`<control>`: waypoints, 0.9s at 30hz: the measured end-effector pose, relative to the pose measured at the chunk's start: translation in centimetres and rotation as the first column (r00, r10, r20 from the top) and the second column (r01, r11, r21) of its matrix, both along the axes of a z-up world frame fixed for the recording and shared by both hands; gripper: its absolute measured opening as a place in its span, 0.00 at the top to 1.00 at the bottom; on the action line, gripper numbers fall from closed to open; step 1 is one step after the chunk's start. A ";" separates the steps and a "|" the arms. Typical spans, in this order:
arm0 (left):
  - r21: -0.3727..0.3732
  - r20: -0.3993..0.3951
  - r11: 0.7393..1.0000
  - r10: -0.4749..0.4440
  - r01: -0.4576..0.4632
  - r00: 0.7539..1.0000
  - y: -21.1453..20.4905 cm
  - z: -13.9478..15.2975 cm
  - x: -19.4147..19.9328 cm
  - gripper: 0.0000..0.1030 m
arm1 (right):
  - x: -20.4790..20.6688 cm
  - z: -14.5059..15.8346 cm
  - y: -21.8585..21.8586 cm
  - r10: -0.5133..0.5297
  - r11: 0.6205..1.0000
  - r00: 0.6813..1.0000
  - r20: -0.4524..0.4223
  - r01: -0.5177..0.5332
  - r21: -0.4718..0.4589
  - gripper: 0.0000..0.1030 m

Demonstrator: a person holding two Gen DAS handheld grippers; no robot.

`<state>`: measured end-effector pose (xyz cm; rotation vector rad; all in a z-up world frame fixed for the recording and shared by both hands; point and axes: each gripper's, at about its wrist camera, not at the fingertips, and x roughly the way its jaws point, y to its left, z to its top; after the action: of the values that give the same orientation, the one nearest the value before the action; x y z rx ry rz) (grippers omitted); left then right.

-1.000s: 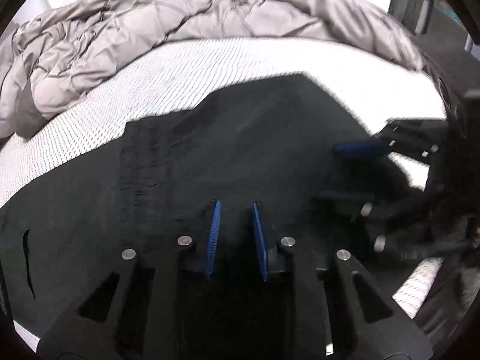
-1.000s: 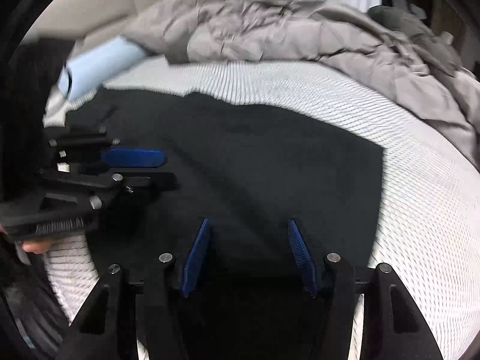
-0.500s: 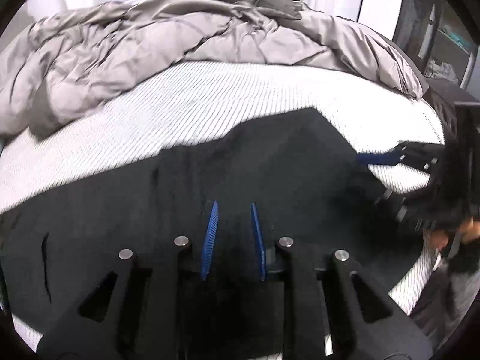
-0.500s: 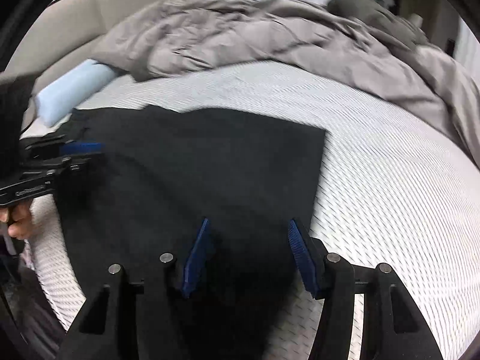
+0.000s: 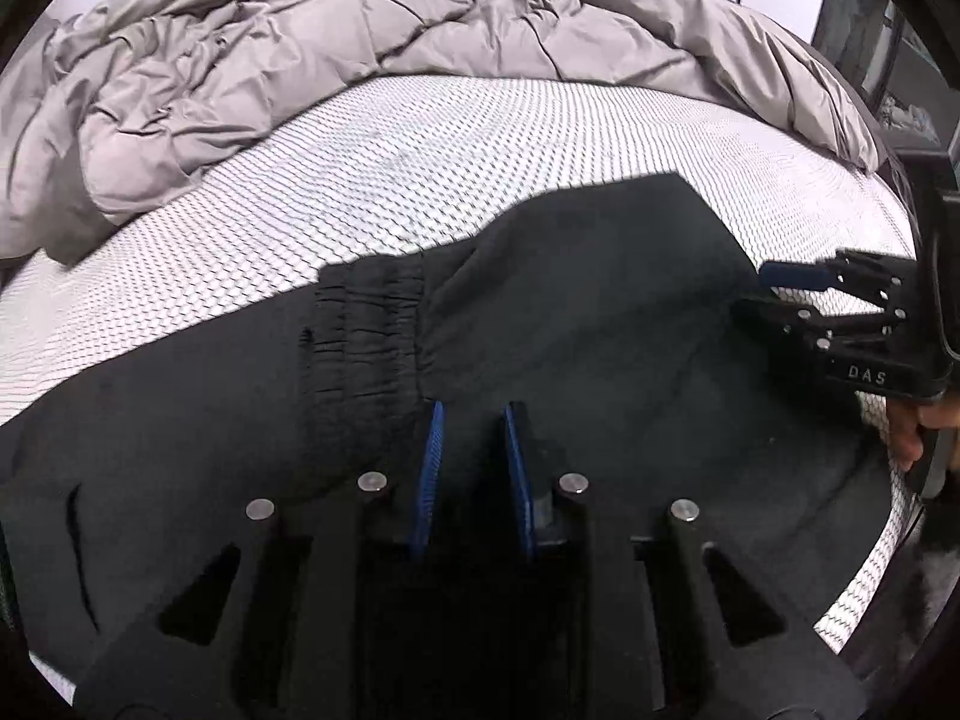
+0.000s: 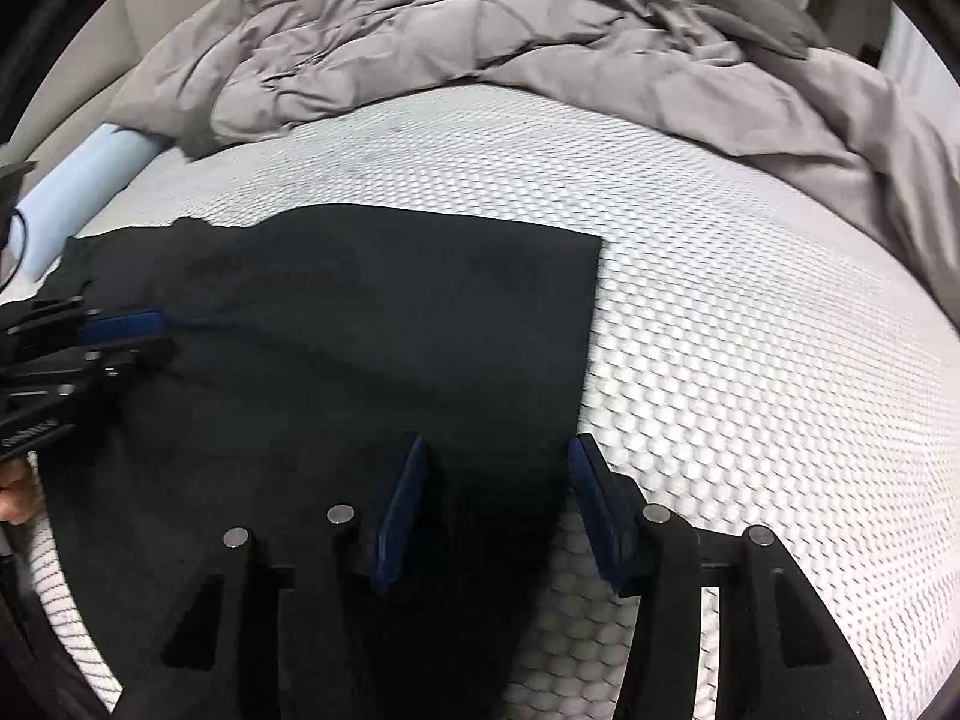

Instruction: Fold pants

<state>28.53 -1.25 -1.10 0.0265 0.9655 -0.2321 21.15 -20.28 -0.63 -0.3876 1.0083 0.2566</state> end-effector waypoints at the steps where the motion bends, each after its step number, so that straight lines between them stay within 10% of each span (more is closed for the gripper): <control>1: -0.010 0.023 1.000 0.021 -0.021 1.000 0.2 0.7 -0.4 0.81 | -0.1 0.4 0.1 0.000 1.000 1.000 0.008 0.000 0.015 0.51; 6: -0.067 0.084 0.996 0.066 -0.061 0.994 0.4 3.1 0.3 0.80 | -0.2 1.6 2.5 0.040 0.993 0.999 0.015 -0.041 0.107 0.49; 12: -0.013 -0.002 0.999 0.052 -0.052 0.999 -0.8 0.8 3.4 0.81 | 1.5 2.0 0.7 -0.107 0.989 0.987 0.119 0.118 -0.087 0.48; 14: -0.007 -0.041 0.998 0.058 -0.059 0.997 -0.8 -0.3 4.2 0.81 | 2.3 2.7 -0.4 -0.150 0.989 0.982 0.113 0.148 0.026 0.49; 20: -0.006 -0.038 1.000 -0.014 0.014 0.999 -2.3 0.5 4.8 0.71 | 2.1 1.4 4.9 0.126 0.978 0.992 -0.008 -0.123 0.171 0.49; 27: -0.157 -0.090 0.987 0.018 -0.031 0.996 2.2 -1.6 5.4 0.92 | 3.2 -2.5 6.2 0.118 0.983 0.993 0.009 -0.115 -0.146 0.48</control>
<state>33.93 0.91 -2.74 -0.1421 1.0322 -0.2885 24.30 -14.06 -3.13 -0.5818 0.9910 0.2851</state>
